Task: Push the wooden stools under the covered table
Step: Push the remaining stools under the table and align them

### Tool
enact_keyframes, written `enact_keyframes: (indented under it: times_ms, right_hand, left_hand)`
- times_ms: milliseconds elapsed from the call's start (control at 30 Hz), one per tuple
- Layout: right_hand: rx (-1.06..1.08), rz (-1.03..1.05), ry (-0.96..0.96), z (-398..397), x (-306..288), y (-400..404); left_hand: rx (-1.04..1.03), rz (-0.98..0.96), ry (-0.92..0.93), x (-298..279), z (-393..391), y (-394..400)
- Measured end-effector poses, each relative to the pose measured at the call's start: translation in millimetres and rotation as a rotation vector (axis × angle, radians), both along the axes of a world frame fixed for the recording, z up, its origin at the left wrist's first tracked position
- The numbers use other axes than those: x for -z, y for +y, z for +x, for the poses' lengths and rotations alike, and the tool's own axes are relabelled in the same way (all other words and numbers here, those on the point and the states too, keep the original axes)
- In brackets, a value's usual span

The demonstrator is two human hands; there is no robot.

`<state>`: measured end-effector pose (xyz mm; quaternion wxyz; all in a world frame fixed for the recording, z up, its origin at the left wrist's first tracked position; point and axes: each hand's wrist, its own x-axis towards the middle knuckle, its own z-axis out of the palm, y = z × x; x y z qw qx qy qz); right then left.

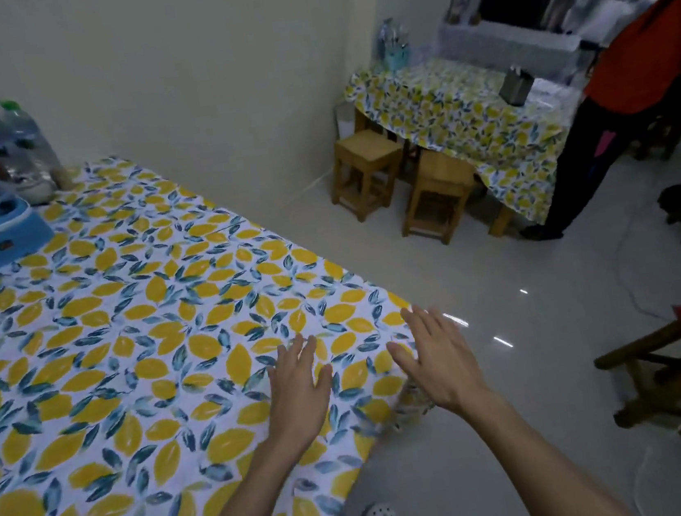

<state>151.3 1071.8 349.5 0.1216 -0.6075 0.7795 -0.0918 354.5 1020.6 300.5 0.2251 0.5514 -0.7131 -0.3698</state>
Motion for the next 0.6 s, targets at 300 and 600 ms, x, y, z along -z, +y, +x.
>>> enact_keyframes:
  times_ms: [300,600]
  right_hand:
    - [-0.193,0.104,0.116,-139,-25,-129]
    - [-0.395,0.14,0.091,-252,4,-272]
  left_hand:
    - [-0.053,-0.007,-0.033,-31,-134,-104]
    - [-0.256,0.047,0.049,-5,-242,-190]
